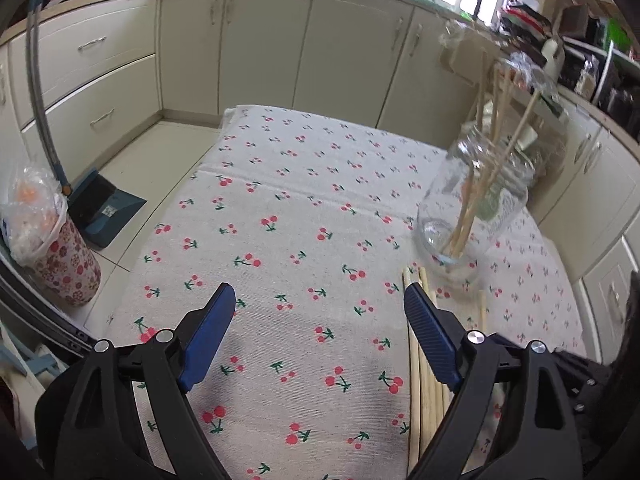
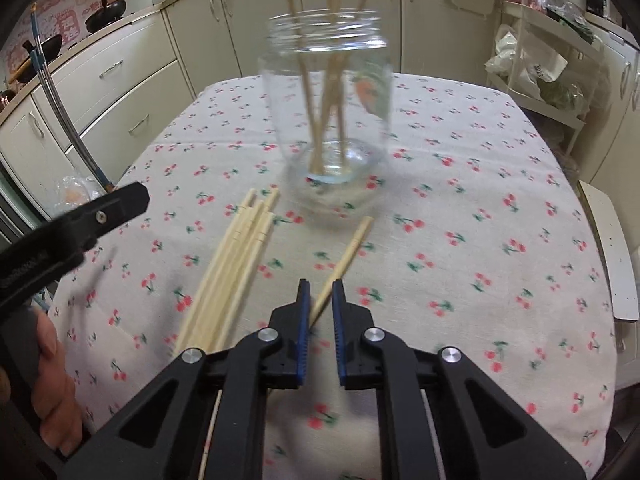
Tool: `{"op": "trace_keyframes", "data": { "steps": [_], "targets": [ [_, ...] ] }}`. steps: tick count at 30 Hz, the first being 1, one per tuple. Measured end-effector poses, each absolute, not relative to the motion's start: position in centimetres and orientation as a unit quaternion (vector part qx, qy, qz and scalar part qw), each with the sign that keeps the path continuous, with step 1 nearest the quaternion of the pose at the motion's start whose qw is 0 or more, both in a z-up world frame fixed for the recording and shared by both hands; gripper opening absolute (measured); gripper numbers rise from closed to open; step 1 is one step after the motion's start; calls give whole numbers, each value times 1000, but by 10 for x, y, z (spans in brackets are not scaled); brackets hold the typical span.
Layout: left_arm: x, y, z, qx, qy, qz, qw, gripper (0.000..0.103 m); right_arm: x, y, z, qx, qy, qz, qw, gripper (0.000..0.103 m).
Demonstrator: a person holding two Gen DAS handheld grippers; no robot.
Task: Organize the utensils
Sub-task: 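Move the right gripper back toward the remaining sticks, then grasp a wooden stick with the left gripper while the right grasps another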
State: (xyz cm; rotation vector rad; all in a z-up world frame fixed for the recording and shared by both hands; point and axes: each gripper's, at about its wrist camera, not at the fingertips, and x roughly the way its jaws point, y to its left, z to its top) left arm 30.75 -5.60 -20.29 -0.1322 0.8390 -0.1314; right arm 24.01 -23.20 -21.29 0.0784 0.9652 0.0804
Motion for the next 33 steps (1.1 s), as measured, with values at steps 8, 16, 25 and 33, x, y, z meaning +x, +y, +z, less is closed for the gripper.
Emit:
{"op": "trace_keyframes", "data": {
  "steps": [8, 16, 25, 33],
  "targets": [
    [319, -91, -222, 2, 448, -74, 891, 82, 232, -254, -214, 52, 455, 42, 888, 11],
    [322, -106, -231, 32, 463, -64, 883, 82, 232, -261, -214, 77, 451, 53, 888, 11],
    [329, -117, -235, 60, 469, -63, 879, 74, 235, -260, -214, 76, 455, 57, 885, 11],
    [333, -127, -230, 65, 469, -101, 875, 36, 241, -264, -214, 92, 461, 50, 881, 11]
  ]
}}
